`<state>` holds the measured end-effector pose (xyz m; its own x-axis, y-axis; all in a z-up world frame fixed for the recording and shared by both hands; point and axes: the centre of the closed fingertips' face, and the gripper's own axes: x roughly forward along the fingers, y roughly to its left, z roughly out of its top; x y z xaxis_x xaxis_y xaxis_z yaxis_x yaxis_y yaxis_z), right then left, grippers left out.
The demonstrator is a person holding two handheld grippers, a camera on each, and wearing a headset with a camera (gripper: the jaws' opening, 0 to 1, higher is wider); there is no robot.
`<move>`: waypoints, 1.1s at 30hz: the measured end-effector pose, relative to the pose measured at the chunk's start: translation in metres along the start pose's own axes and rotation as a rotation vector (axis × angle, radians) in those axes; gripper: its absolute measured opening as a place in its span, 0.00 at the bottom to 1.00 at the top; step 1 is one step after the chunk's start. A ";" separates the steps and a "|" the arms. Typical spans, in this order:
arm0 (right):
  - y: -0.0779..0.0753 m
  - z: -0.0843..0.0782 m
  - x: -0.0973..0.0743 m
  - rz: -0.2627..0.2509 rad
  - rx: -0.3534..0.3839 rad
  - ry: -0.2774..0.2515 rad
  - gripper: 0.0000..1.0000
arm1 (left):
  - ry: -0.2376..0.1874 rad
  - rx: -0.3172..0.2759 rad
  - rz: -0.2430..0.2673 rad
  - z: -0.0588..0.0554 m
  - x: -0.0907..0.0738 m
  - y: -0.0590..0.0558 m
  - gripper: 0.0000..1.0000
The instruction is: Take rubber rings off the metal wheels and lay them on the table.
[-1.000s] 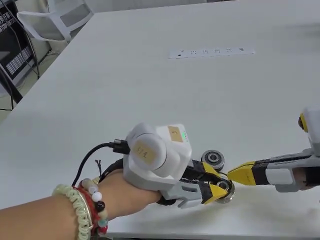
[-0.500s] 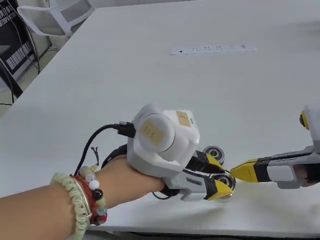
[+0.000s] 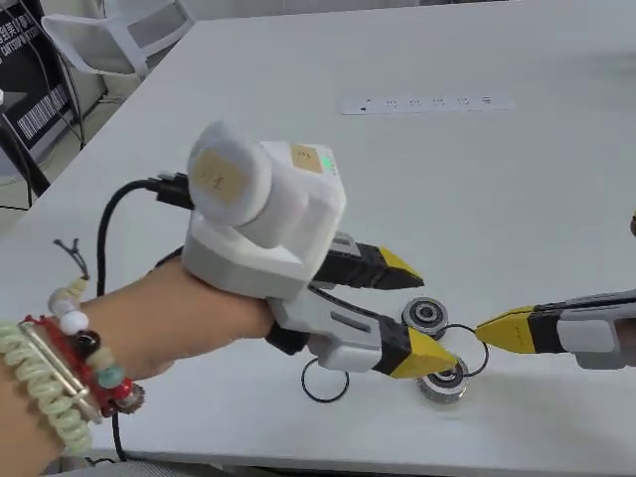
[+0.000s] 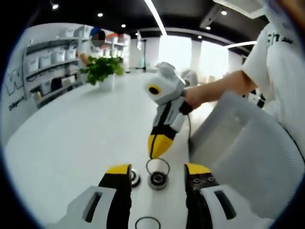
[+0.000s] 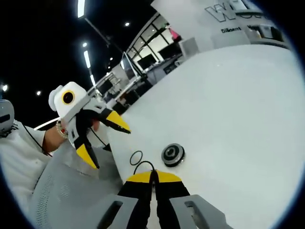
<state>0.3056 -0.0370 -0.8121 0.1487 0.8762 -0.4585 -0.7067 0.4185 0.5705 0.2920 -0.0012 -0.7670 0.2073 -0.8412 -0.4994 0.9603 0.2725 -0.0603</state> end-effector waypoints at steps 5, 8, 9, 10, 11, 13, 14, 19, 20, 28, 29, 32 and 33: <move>0.002 0.009 -0.008 0.001 -0.017 -0.026 0.00 | -0.045 -0.025 0.076 0.008 -0.034 0.013 0.48; 0.004 0.014 -0.011 0.002 -0.024 -0.037 0.00 | -0.047 -0.002 0.126 0.005 -0.056 0.019 0.47; 0.004 0.015 -0.012 0.004 -0.025 -0.042 0.00 | -0.032 0.004 0.146 0.000 -0.065 0.021 0.46; 0.005 0.017 -0.012 0.008 -0.025 -0.046 0.00 | -0.023 0.006 0.159 -0.003 -0.072 0.022 0.47; 0.006 0.020 -0.013 0.011 -0.024 -0.050 0.00 | -0.019 0.007 0.168 -0.005 -0.077 0.022 0.48; 0.008 0.023 -0.014 0.014 -0.034 -0.057 0.00 | -0.011 0.003 0.196 -0.012 -0.092 0.022 0.49; 0.009 0.025 -0.014 0.017 -0.037 -0.061 0.00 | -0.010 -0.003 0.219 -0.016 -0.099 0.023 0.49; 0.014 0.035 -0.012 0.036 -0.049 -0.068 0.00 | -0.035 -0.048 0.286 -0.029 -0.121 0.012 0.49; 0.015 0.036 -0.011 0.039 -0.054 -0.067 0.00 | -0.044 -0.069 0.307 -0.036 -0.129 0.014 0.50; 0.029 0.047 -0.001 0.074 -0.094 -0.053 0.00 | -0.037 -0.134 0.420 -0.064 -0.158 0.005 0.53; 0.029 0.047 0.001 0.076 -0.100 -0.048 0.00 | -0.032 -0.136 0.428 -0.067 -0.161 0.004 0.53; 0.035 0.049 0.007 0.091 -0.118 -0.033 0.00 | -0.025 -0.143 0.455 -0.072 -0.167 0.003 0.54; 0.036 0.049 0.008 0.093 -0.121 -0.029 0.00 | -0.028 -0.151 0.464 -0.072 -0.169 0.004 0.54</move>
<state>0.3158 -0.0030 -0.7620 0.0969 0.9171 -0.3868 -0.7962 0.3046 0.5227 0.2471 0.1754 -0.7454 0.6145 -0.6266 -0.4794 0.7278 0.6848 0.0378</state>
